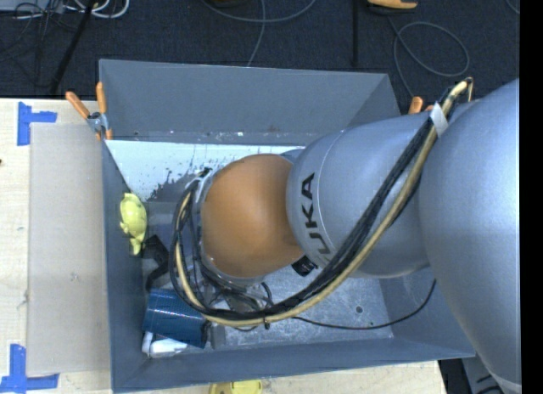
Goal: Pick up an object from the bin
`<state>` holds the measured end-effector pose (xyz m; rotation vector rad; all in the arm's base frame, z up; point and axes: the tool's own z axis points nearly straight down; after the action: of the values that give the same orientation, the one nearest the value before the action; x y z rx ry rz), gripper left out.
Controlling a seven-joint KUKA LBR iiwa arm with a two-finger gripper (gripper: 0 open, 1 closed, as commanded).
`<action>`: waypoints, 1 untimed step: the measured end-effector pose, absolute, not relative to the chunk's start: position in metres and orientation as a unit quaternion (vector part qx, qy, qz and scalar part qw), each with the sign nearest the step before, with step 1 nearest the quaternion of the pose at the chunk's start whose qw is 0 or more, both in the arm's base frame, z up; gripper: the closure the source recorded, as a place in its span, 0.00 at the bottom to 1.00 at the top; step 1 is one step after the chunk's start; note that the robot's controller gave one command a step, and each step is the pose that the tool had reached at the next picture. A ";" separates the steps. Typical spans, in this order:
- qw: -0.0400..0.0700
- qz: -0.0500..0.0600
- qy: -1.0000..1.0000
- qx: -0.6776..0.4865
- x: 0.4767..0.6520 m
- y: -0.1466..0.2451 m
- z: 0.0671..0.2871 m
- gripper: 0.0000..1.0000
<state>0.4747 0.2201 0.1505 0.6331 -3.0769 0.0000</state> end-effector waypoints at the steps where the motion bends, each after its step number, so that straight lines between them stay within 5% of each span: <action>1: -0.001 0.000 -0.979 0.201 0.475 0.221 0.163 1.00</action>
Offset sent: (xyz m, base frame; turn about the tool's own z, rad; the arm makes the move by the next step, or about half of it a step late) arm 0.0001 0.0001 0.0377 0.0000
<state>0.4751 0.2205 0.1628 0.6334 -3.0799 -0.0013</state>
